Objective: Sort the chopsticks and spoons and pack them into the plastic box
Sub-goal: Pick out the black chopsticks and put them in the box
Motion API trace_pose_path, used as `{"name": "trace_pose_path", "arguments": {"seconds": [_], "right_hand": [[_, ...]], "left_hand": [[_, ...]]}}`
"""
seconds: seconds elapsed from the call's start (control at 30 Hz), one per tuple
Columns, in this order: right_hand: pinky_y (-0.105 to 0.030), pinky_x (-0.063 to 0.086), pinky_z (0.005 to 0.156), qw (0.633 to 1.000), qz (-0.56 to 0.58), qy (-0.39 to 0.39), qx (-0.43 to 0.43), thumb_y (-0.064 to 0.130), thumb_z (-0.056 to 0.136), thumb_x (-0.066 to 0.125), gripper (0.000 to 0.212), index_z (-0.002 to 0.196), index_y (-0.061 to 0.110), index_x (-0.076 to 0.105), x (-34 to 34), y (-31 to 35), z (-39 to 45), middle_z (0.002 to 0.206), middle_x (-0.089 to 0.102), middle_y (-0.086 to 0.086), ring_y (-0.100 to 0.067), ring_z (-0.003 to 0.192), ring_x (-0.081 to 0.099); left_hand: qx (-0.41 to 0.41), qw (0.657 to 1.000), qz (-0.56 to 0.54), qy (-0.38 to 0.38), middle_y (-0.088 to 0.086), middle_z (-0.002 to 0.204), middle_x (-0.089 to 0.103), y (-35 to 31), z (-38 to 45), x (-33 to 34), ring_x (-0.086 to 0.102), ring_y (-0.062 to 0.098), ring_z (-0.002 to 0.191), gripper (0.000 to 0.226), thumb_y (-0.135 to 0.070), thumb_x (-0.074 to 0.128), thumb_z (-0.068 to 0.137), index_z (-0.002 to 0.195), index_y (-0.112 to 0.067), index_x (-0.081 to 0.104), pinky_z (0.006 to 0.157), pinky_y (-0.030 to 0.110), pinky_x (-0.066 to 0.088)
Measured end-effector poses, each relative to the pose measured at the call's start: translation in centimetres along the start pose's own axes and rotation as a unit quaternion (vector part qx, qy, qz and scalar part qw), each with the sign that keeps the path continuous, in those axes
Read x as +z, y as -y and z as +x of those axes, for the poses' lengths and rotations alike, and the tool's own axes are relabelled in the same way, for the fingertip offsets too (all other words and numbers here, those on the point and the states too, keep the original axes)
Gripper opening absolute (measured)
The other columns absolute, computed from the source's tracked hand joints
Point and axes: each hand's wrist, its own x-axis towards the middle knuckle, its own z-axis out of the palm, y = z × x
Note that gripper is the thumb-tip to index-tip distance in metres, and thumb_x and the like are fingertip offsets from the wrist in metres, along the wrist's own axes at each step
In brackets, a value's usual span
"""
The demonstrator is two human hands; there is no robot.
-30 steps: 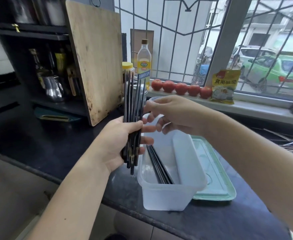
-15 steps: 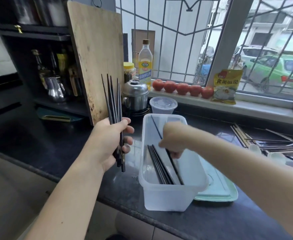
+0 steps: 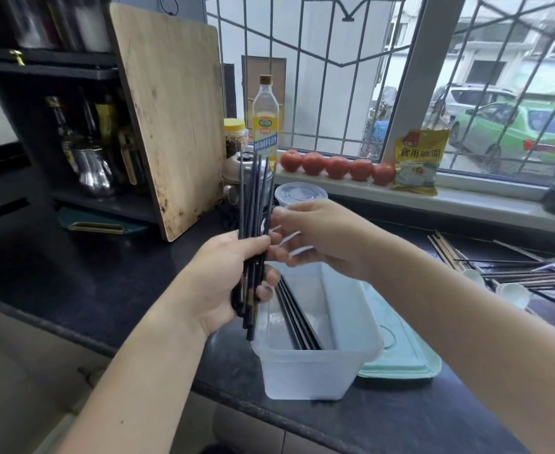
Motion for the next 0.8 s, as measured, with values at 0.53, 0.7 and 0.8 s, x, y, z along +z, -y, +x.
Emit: {"name": "trace_pose_path", "arguments": {"seconds": [0.53, 0.7, 0.8], "right_hand": [[-0.038, 0.061, 0.057, 0.899, -0.405, -0.165, -0.007, 0.020, 0.098, 0.048, 0.031, 0.077, 0.002, 0.063, -2.3, -0.4, 1.0, 0.068, 0.071, -0.013, -0.026, 0.057, 0.069], [-0.028, 0.053, 0.042, 0.832, -0.510, 0.078, 0.206, -0.002, 0.097, 0.034, 0.033, 0.073, -0.005, 0.056, 1.3, -3.8, 3.6, 0.066, 0.066, -0.018, -0.020, 0.037, 0.060], [-0.032, 0.058, 0.050, 0.812, -0.517, 0.123, 0.240, 0.009, 0.101, 0.035, 0.030, 0.089, -0.007, 0.057, 2.0, -5.6, 5.3, 0.078, 0.070, -0.019, -0.024, 0.054, 0.067]], "left_hand": [[0.055, 0.985, 0.059, -0.153, -0.003, 0.057, 0.046, 1.1, 0.6, -3.6, 0.033, 0.008, 0.043, 0.027, -0.029, 0.049, 0.109, 0.110, -0.004, 0.058, 0.036, 0.022, 0.025], [0.047, 0.991, 0.007, -0.122, 0.004, 0.070, 0.050, 1.0, 0.8, -2.9, 0.039, 0.011, 0.047, 0.024, -0.021, 0.044, 0.110, 0.112, -0.002, 0.059, 0.037, 0.022, 0.029], [0.050, 0.993, 0.013, -0.105, 0.008, 0.075, 0.057, 1.0, 0.7, -2.5, 0.045, 0.014, 0.050, 0.018, -0.015, 0.047, 0.109, 0.111, -0.001, 0.058, 0.038, 0.023, 0.033]]}}
